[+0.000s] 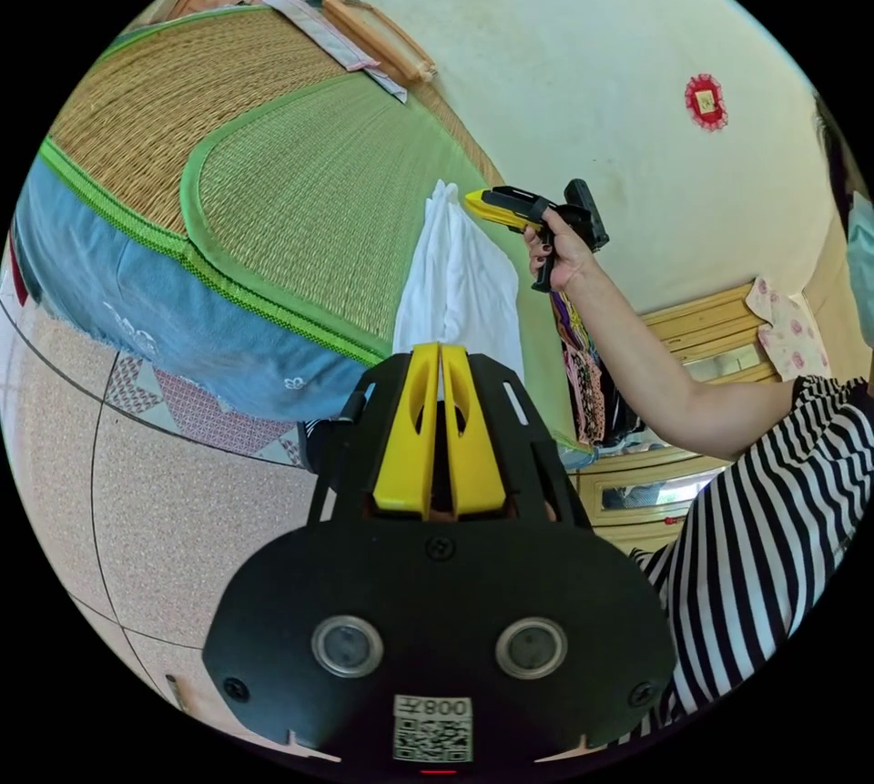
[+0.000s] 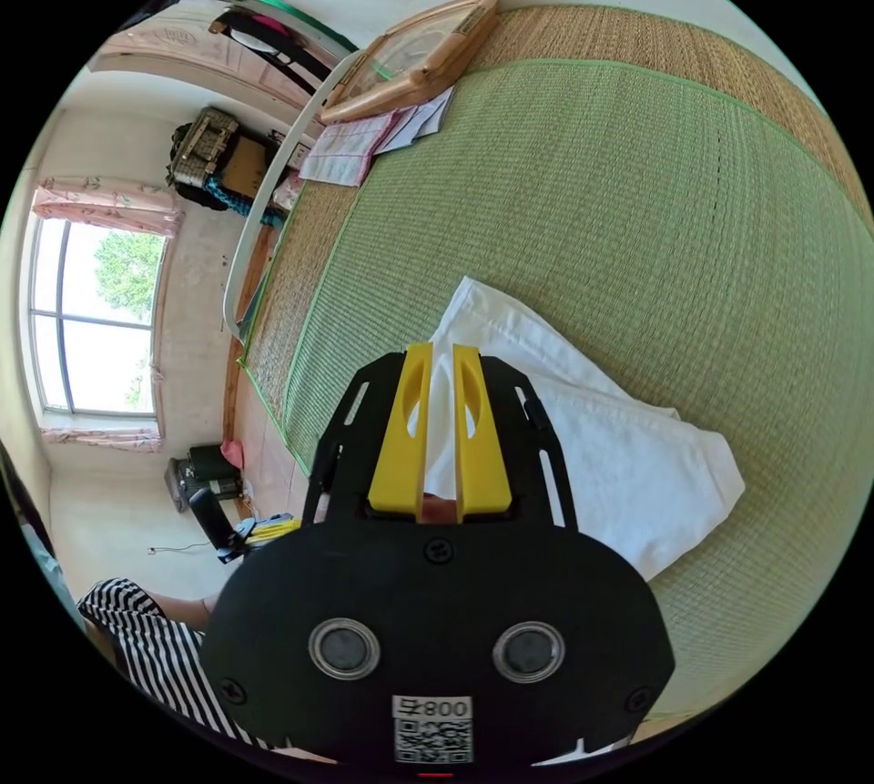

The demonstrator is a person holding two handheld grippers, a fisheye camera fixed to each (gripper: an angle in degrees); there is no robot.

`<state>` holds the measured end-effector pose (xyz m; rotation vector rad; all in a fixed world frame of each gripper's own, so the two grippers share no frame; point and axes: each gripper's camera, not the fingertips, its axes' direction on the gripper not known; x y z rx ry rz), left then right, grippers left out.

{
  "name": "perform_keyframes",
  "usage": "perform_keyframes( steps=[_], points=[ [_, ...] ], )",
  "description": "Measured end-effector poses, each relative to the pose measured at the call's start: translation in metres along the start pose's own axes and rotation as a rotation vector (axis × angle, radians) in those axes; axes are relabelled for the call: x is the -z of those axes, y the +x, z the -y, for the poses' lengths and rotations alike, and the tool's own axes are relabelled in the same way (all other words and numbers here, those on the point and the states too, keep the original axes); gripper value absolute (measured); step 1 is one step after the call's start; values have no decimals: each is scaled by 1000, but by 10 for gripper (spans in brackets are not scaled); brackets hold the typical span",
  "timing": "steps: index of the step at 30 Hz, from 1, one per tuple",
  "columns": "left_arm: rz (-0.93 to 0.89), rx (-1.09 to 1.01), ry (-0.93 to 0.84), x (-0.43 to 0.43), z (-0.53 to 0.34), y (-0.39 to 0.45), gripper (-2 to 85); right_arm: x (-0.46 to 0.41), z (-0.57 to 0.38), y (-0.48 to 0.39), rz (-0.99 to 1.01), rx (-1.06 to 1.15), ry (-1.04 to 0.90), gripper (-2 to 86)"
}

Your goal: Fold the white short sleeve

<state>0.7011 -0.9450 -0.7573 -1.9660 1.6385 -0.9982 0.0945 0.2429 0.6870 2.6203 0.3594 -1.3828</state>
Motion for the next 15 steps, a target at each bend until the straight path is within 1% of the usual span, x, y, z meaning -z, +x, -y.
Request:
perform_keyframes(
  steps=[4, 9, 12, 15],
  points=[
    [51, -9, -9, 5, 10, 1, 1, -1, 5, -1, -27, -2, 3, 25],
    [69, 26, -39, 4, 20, -13, 2, -26, 14, -4, -192, 15, -52, 16],
    [57, 40, -44, 7, 27, -19, 2, -23, 10, -13, -257, 57, -25, 8],
    [56, 36, -54, 12, 37, -21, 1, -18, 10, -14, -261, 73, -22, 4]
  ],
)
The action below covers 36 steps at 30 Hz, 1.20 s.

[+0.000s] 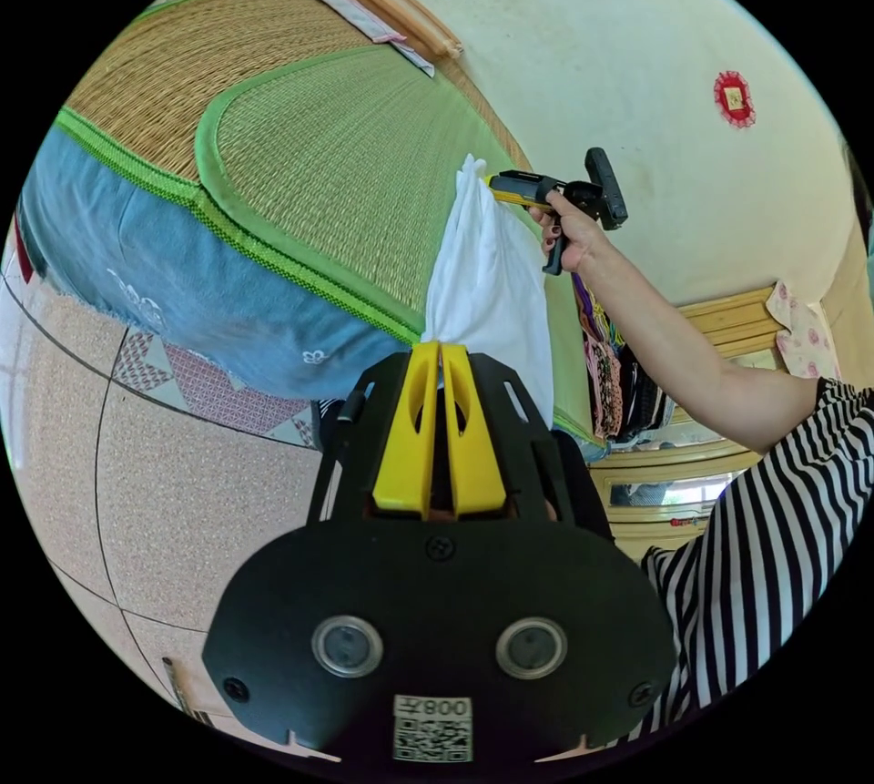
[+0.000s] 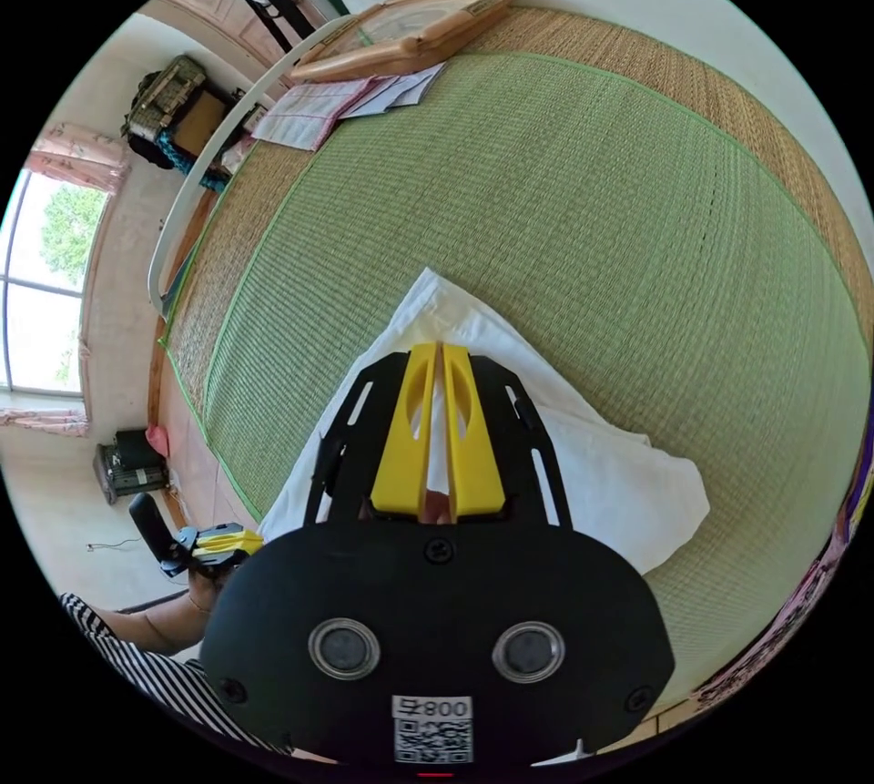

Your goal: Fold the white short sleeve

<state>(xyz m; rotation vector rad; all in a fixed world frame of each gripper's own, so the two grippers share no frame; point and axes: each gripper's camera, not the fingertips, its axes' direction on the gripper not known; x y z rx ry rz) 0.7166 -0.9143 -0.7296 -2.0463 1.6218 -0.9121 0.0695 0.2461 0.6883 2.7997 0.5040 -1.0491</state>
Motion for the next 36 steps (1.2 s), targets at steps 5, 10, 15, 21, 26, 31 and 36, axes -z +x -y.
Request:
perform_keyframes(
  steps=[5, 10, 15, 21, 26, 31, 36],
  points=[
    [-1, -5, -25, 8, 19, 0, 2, 7, 16, 7, 30, 25, -38, 0],
    [-1, -13, -48, 12, 34, 5, 2, 16, 33, 2, 5, 87, -72, -2],
    [1, -23, -68, 18, 50, 10, 2, 27, 48, 2, 8, 108, -88, -3],
    [61, -32, -52, 45, 69, 14, 3, 47, 46, 12, 28, 116, -80, -2],
    [80, -26, -41, 68, 79, 16, 8, 88, 15, 35, 37, 101, -28, -2],
    [65, -84, -24, 82, 95, 33, 38, 159, -62, 68, 76, 71, 90, 8],
    [115, -147, -61, 74, 121, 47, 39, 209, -198, 99, 73, -8, 106, 46]
  ],
)
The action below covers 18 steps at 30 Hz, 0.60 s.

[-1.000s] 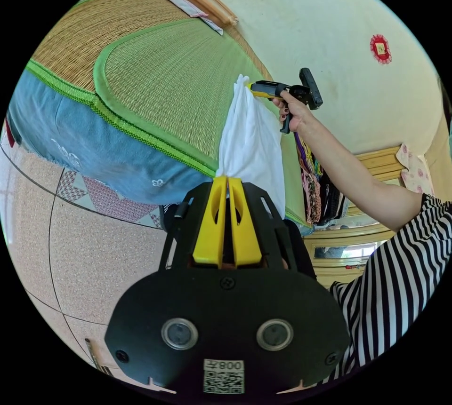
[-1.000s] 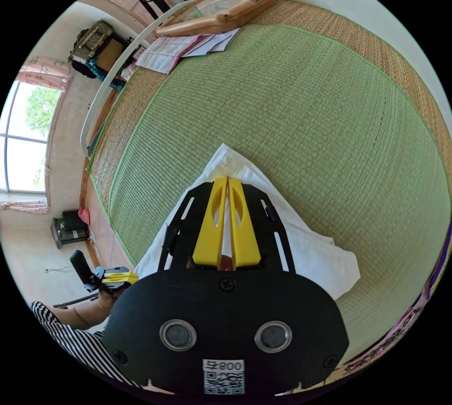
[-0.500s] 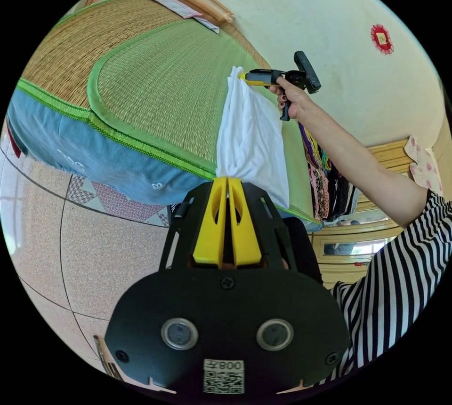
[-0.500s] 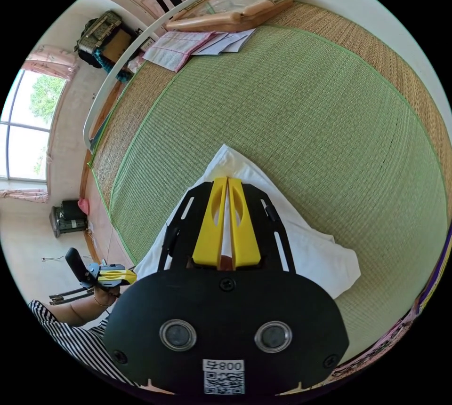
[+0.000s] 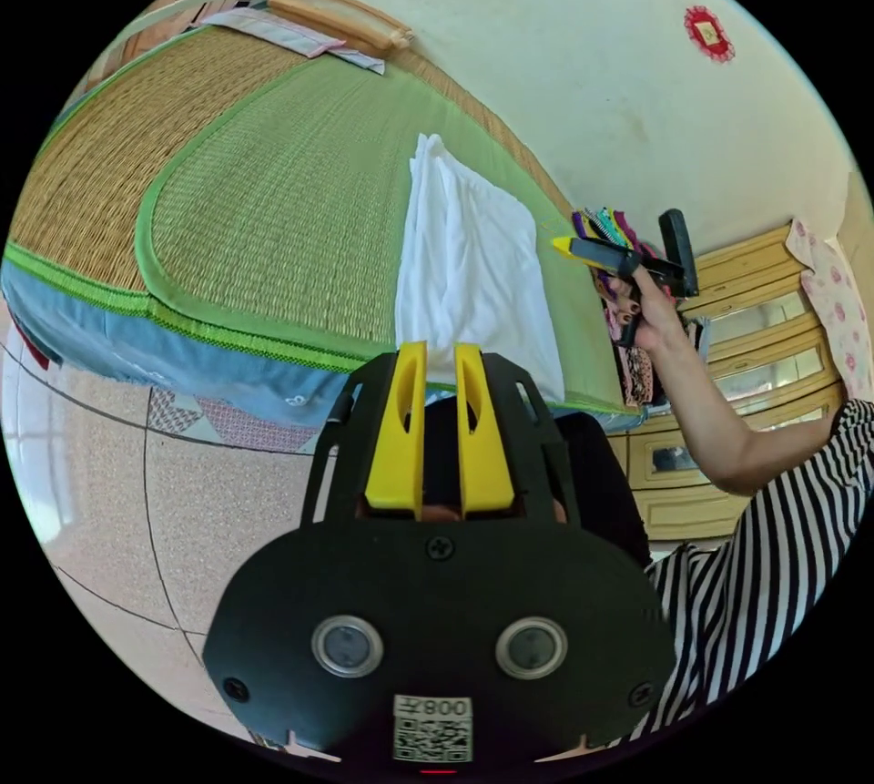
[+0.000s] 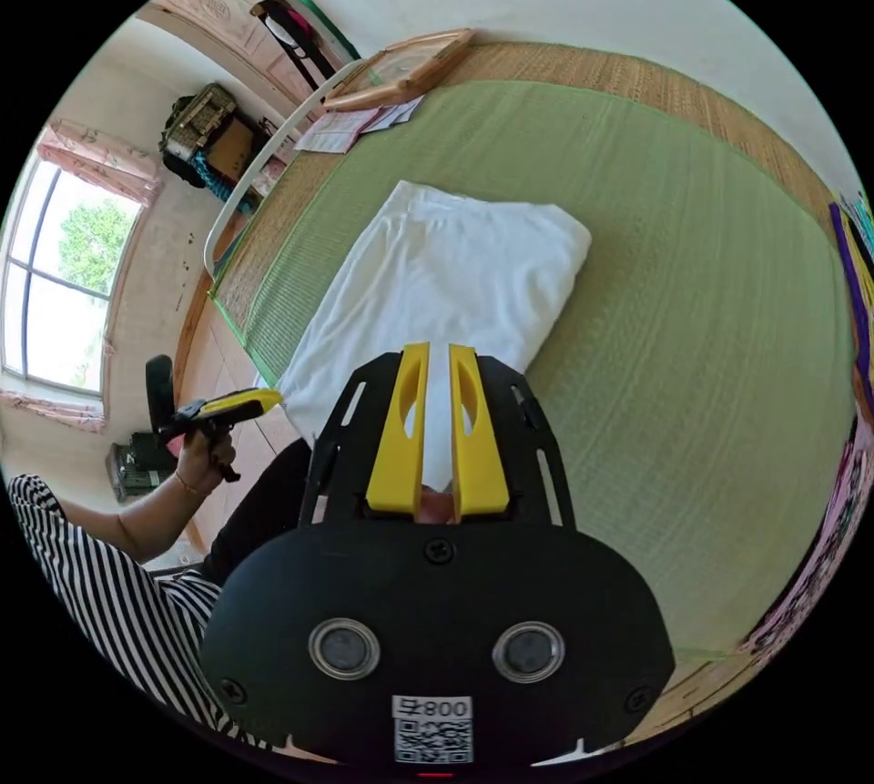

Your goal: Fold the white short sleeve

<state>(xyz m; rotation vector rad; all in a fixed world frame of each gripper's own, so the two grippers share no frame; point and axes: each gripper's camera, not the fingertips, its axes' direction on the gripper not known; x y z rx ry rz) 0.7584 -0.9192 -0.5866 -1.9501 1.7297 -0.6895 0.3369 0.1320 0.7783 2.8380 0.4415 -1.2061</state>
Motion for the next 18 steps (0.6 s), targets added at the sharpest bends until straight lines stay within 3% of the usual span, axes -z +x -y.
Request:
perform_keyframes(
  steps=[2, 9, 18],
  points=[
    [31, -14, -68, -8, 11, 3, 18, 17, -46, 8, -18, -40, -6, 52],
    [61, -9, -32, 23, 19, 11, 5, 33, -173, -8, -59, -104, -54, 60],
    [91, 13, -63, 32, 34, 20, 3, 23, -201, -44, -91, -77, -48, 70]
  ],
)
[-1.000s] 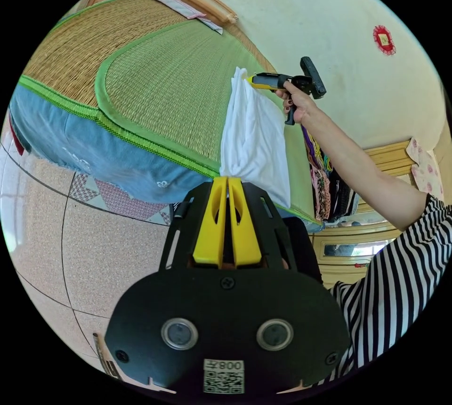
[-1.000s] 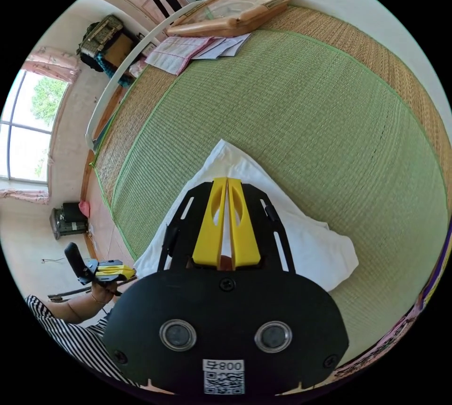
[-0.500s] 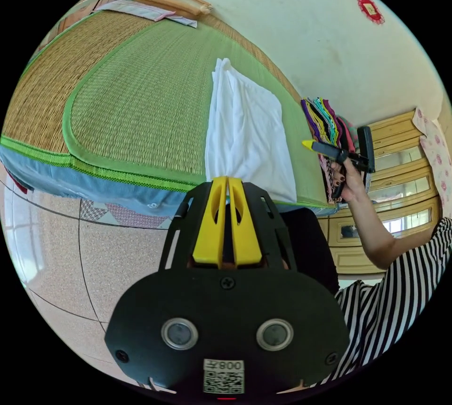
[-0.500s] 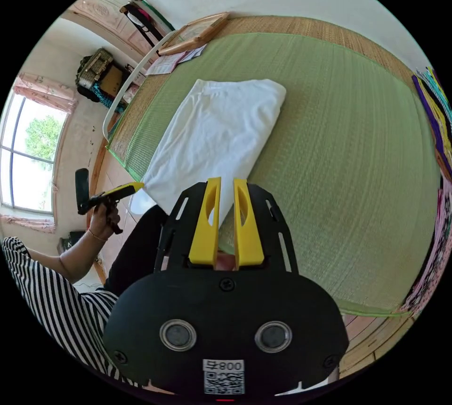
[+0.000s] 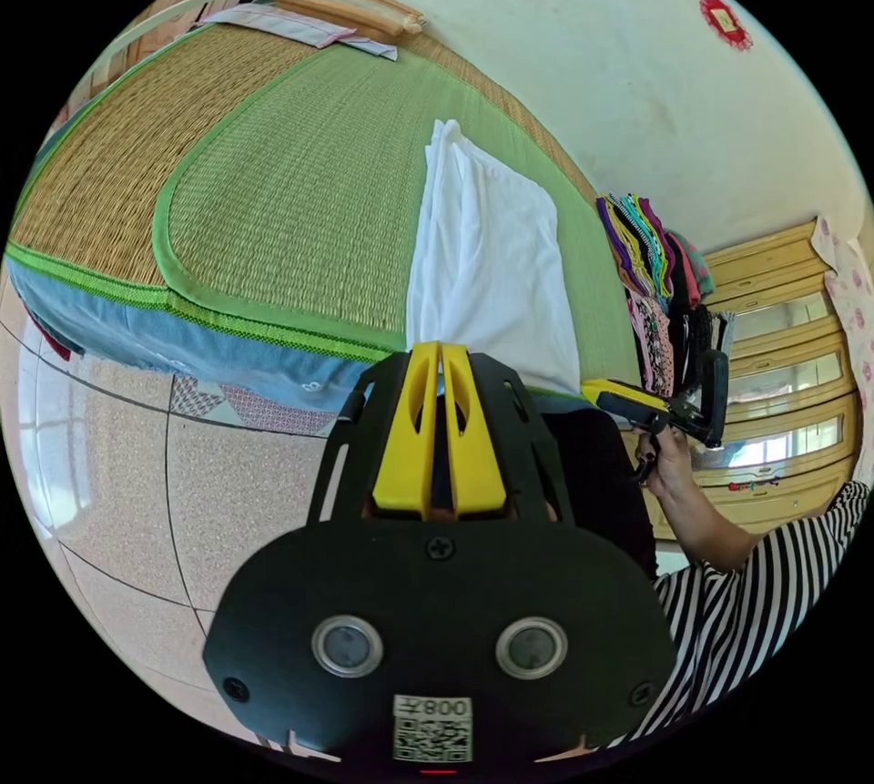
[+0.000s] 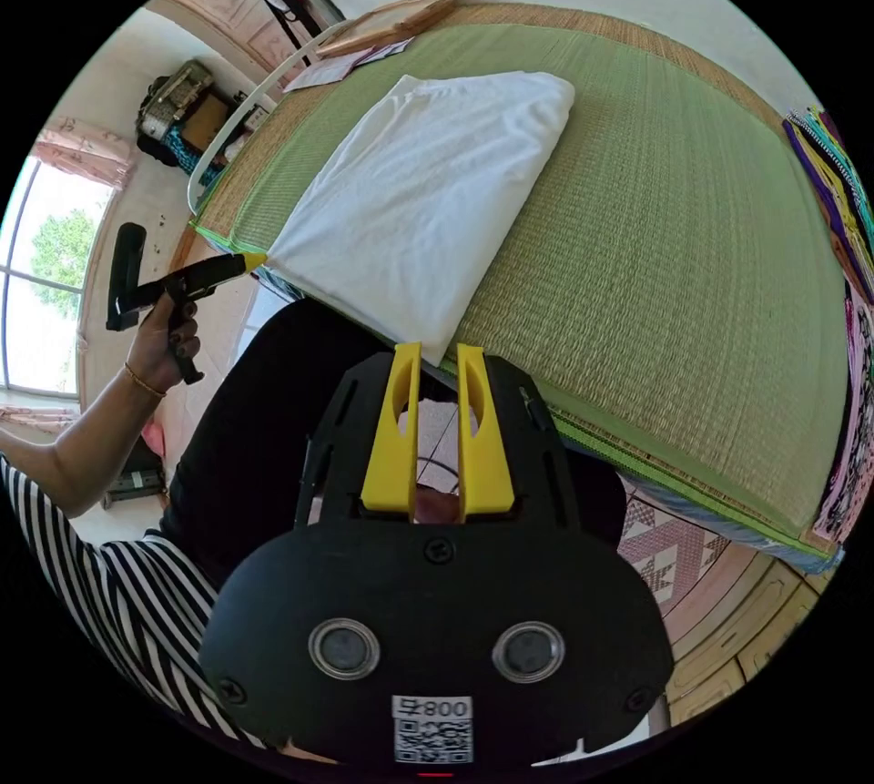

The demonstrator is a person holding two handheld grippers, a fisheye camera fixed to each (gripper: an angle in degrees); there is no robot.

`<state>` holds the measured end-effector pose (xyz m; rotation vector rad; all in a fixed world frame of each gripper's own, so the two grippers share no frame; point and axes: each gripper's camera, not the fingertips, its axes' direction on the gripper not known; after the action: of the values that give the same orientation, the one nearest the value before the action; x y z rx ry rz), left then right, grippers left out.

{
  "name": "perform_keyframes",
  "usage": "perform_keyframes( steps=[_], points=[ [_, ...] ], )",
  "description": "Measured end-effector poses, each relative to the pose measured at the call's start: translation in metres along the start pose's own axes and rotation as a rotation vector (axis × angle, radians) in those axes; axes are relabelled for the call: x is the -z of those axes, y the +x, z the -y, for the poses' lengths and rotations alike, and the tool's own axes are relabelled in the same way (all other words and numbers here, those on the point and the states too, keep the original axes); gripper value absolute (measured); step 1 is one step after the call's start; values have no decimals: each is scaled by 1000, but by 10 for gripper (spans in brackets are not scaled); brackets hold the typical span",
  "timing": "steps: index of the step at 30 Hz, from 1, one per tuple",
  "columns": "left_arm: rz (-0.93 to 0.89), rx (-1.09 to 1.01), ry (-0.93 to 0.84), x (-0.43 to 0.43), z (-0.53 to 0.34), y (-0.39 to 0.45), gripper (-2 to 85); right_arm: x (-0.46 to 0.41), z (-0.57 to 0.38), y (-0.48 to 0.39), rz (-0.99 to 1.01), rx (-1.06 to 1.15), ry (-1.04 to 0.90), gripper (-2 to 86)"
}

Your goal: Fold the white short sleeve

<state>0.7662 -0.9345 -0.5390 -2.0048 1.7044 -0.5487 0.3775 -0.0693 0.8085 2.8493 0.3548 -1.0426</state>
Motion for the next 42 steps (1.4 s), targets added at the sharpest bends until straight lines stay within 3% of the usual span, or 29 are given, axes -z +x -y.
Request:
perform_keyframes(
  steps=[9, 35, 42],
  points=[
    [9, 19, -8, 16, 11, 11, 3, 9, 0, -20, -50, 53, -2, 65],
    [11, 73, -3, 38, 6, 41, 2, 8, -14, -2, 109, 27, -43, 18],
    [-99, -95, -41, 17, 13, 114, 9, -1, -31, 11, 189, -15, -38, 12]
  ],
)
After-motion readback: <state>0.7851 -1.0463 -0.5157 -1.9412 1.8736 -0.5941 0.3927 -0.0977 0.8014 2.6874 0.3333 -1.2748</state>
